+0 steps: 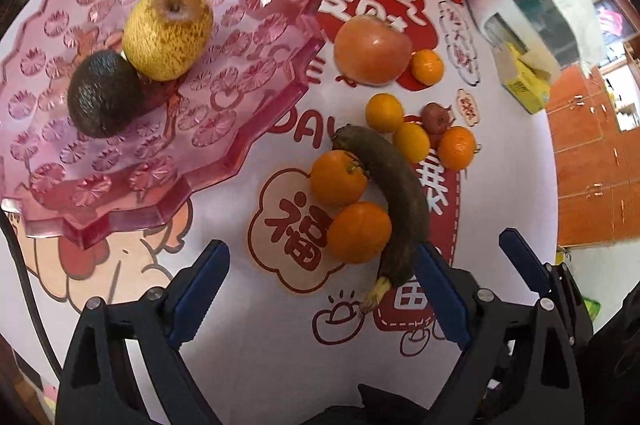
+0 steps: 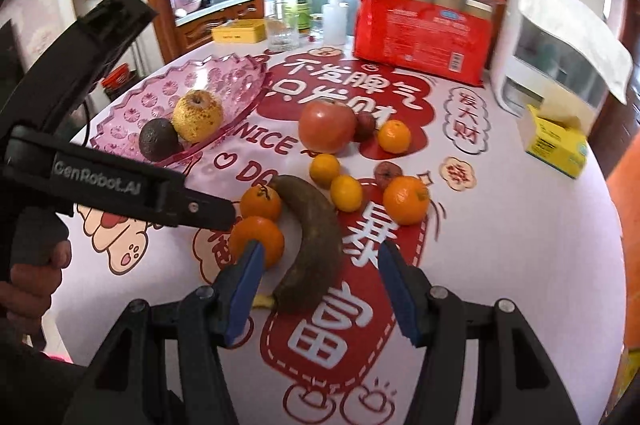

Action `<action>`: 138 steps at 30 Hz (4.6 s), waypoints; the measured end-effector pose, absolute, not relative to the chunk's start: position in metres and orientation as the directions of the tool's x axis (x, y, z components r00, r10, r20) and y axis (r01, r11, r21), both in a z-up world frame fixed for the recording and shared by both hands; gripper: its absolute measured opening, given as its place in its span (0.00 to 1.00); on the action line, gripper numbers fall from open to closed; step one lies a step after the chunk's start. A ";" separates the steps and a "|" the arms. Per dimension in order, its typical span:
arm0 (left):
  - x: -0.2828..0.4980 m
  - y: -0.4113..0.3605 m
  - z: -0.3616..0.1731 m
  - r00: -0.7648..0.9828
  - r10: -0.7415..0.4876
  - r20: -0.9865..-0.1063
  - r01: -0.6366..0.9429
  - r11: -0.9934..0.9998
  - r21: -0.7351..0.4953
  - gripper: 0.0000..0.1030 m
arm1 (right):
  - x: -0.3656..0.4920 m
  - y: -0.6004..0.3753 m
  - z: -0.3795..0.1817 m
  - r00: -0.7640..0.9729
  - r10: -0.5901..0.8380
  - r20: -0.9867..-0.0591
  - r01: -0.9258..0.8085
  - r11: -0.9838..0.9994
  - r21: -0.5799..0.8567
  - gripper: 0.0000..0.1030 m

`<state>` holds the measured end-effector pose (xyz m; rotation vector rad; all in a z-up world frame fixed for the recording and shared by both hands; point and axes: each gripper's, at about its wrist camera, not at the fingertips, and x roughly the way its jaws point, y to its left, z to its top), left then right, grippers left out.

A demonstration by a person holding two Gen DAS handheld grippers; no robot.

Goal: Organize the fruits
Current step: 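Move the right tool toward the dark banana while the left tool approaches an orange, then close the left tool on the orange while the right tool grasps the banana, then carry the orange with the left tool while the right tool carries the banana to the pink bowl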

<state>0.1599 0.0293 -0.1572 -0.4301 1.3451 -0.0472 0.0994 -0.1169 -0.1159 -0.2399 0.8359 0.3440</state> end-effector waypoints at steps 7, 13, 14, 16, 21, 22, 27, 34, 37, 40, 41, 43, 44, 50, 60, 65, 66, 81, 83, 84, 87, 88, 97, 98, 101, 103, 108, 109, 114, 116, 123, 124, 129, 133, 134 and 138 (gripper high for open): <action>0.174 0.023 -0.178 0.166 -0.282 -0.945 -0.247 0.916 -0.317 0.82 | 0.113 -0.112 -0.142 0.582 0.220 -0.783 -0.444 0.893 -0.080 0.58; 0.184 0.013 -0.190 0.131 -0.286 -0.949 -0.248 0.918 -0.310 0.78 | 0.125 -0.118 -0.159 0.560 0.236 -0.794 -0.438 0.898 -0.042 0.58; 0.185 0.012 -0.192 0.130 -0.285 -0.950 -0.247 0.918 -0.309 0.78 | 0.127 -0.119 -0.162 0.556 0.243 -0.795 -0.440 0.897 -0.034 0.58; 0.187 0.009 -0.193 0.131 -0.287 -0.949 -0.243 0.919 -0.312 0.77 | 0.129 -0.119 -0.165 0.547 0.258 -0.796 -0.447 0.895 -0.017 0.57; 0.196 0.000 -0.197 0.138 -0.294 -0.946 -0.235 0.918 -0.319 0.72 | 0.135 -0.122 -0.173 0.537 0.273 -0.798 -0.444 0.896 0.008 0.54; 0.198 -0.001 -0.197 0.139 -0.292 -0.946 -0.234 0.919 -0.318 0.72 | 0.136 -0.123 -0.173 0.536 0.275 -0.798 -0.443 0.896 0.011 0.54; 0.205 -0.005 -0.202 0.134 -0.292 -0.947 -0.235 0.919 -0.317 0.69 | 0.139 -0.125 -0.175 0.522 0.302 -0.798 -0.444 0.895 0.048 0.53; 0.214 -0.017 -0.203 0.117 -0.291 -0.949 -0.203 0.929 -0.310 0.53 | 0.143 -0.130 -0.176 0.472 0.339 -0.814 -0.436 0.892 0.119 0.50; 0.216 -0.020 -0.203 0.117 -0.305 -0.945 -0.202 0.924 -0.324 0.46 | 0.144 -0.130 -0.177 0.467 0.338 -0.817 -0.436 0.892 0.120 0.50; 0.216 -0.023 -0.203 0.117 -0.311 -0.943 -0.199 0.923 -0.329 0.40 | 0.144 -0.129 -0.177 0.459 0.341 -0.821 -0.435 0.891 0.127 0.50; 0.215 -0.022 -0.202 0.115 -0.320 -0.940 -0.199 0.920 -0.337 0.38 | 0.145 -0.129 -0.177 0.455 0.342 -0.822 -0.436 0.890 0.129 0.50; 0.212 -0.021 -0.201 0.117 -0.317 -0.941 -0.197 0.921 -0.335 0.38 | 0.145 -0.130 -0.177 0.446 0.349 -0.824 -0.438 0.888 0.139 0.50; 0.211 -0.020 -0.201 0.119 -0.316 -0.941 -0.197 0.922 -0.334 0.37 | 0.146 -0.131 -0.178 0.441 0.351 -0.826 -0.437 0.888 0.145 0.50; 0.205 -0.011 -0.192 0.149 -0.301 -0.942 -0.208 0.922 -0.327 0.36 | 0.147 -0.129 -0.179 0.417 0.350 -0.839 -0.436 0.887 0.154 0.50; 0.193 0.010 -0.170 0.208 -0.298 -0.932 -0.216 0.915 -0.341 0.36 | 0.149 -0.117 -0.181 0.427 0.300 -0.853 -0.448 0.890 0.089 0.45; 0.184 0.018 -0.164 0.223 -0.297 -0.928 -0.219 0.913 -0.345 0.36 | 0.150 -0.116 -0.180 0.429 0.283 -0.857 -0.443 0.894 0.074 0.44; 0.183 0.018 -0.162 0.227 -0.296 -0.928 -0.218 0.913 -0.345 0.36 | 0.149 -0.115 -0.179 0.430 0.277 -0.859 -0.443 0.894 0.067 0.43; 0.139 0.040 -0.119 0.336 -0.283 -0.898 -0.187 0.915 -0.358 0.36 | 0.129 -0.128 -0.152 0.491 0.201 -0.847 -0.331 0.943 0.032 0.35; 0.132 0.046 -0.114 0.351 -0.278 -0.894 -0.189 0.914 -0.358 0.36 | 0.125 -0.130 -0.147 0.504 0.194 -0.842 -0.321 0.947 0.026 0.35; 0.128 0.049 -0.111 0.359 -0.275 -0.892 -0.189 0.915 -0.358 0.36 | 0.123 -0.130 -0.145 0.508 0.189 -0.840 -0.316 0.949 0.023 0.35; 0.120 0.057 -0.103 0.382 -0.266 -0.885 -0.186 0.916 -0.356 0.36 | 0.115 -0.130 -0.136 0.529 0.182 -0.829 -0.303 0.953 0.016 0.35; 0.119 0.059 -0.101 0.388 -0.264 -0.883 -0.184 0.917 -0.355 0.36 | 0.113 -0.130 -0.134 0.534 0.182 -0.826 -0.302 0.953 0.015 0.34; 0.102 0.085 -0.078 0.428 -0.253 -0.868 -0.141 0.929 -0.341 0.36 | 0.093 -0.122 -0.114 0.592 0.155 -0.791 -0.261 0.965 -0.006 0.33; 0.101 0.088 -0.075 0.431 -0.253 -0.866 -0.134 0.931 -0.339 0.36 | 0.091 -0.121 -0.112 0.597 0.149 -0.789 -0.252 0.968 -0.007 0.33; 0.099 0.097 -0.069 0.437 -0.254 -0.863 -0.117 0.935 -0.334 0.36 | 0.085 -0.119 -0.106 0.611 0.137 -0.780 -0.229 0.973 -0.008 0.31; 0.098 0.103 -0.063 0.442 -0.256 -0.859 -0.104 0.937 -0.333 0.36 | 0.082 -0.116 -0.103 0.618 0.127 -0.776 -0.210 0.978 -0.008 0.30; 0.098 0.114 -0.052 0.454 -0.262 -0.852 -0.078 0.940 -0.331 0.36 | 0.074 -0.109 -0.094 0.632 0.099 -0.769 -0.173 0.985 -0.015 0.27; 0.098 0.117 -0.050 0.456 -0.264 -0.850 -0.073 0.941 -0.331 0.36 | 0.074 -0.108 -0.094 0.632 0.093 -0.769 -0.167 0.986 -0.018 0.27; 0.101 0.130 -0.039 0.469 -0.273 -0.840 -0.047 0.942 -0.333 0.36 | 0.070 -0.104 -0.086 0.638 0.074 -0.767 -0.128 0.992 -0.012 0.27; 0.102 0.135 -0.034 0.475 -0.277 -0.835 -0.040 0.941 -0.335 0.36 | 0.070 -0.101 -0.080 0.644 0.066 -0.762 -0.117 0.993 -0.013 0.27; 0.108 0.160 -0.017 0.498 -0.285 -0.819 -0.012 0.942 -0.335 0.36 | 0.070 -0.081 -0.049 0.694 0.071 -0.717 -0.125 0.992 -0.023 0.27; 0.109 0.163 -0.015 0.504 -0.283 -0.816 -0.006 0.944 -0.331 0.36 | 0.070 -0.076 -0.043 0.702 0.073 -0.708 -0.132 0.991 -0.028 0.27; 0.116 0.183 -0.006 0.521 -0.279 -0.807 0.010 0.947 -0.321 0.36 | 0.077 -0.048 -0.018 0.734 0.094 -0.672 -0.167 0.985 -0.045 0.27; 0.123 0.200 -0.003 0.528 -0.273 -0.804 0.016 0.950 -0.313 0.36 | 0.087 -0.023 -0.004 0.748 0.117 -0.654 -0.195 0.980 -0.048 0.27; 0.125 0.207 -0.003 0.528 -0.272 -0.804 0.016 0.950 -0.311 0.36 | 0.090 -0.018 -0.001 0.748 0.124 -0.652 -0.200 0.979 -0.044 0.27; 0.136 0.226 -0.005 0.530 -0.262 -0.806 0.014 0.954 -0.301 0.36 | 0.106 0.012 0.008 0.753 0.159 -0.639 -0.234 0.972 -0.034 0.27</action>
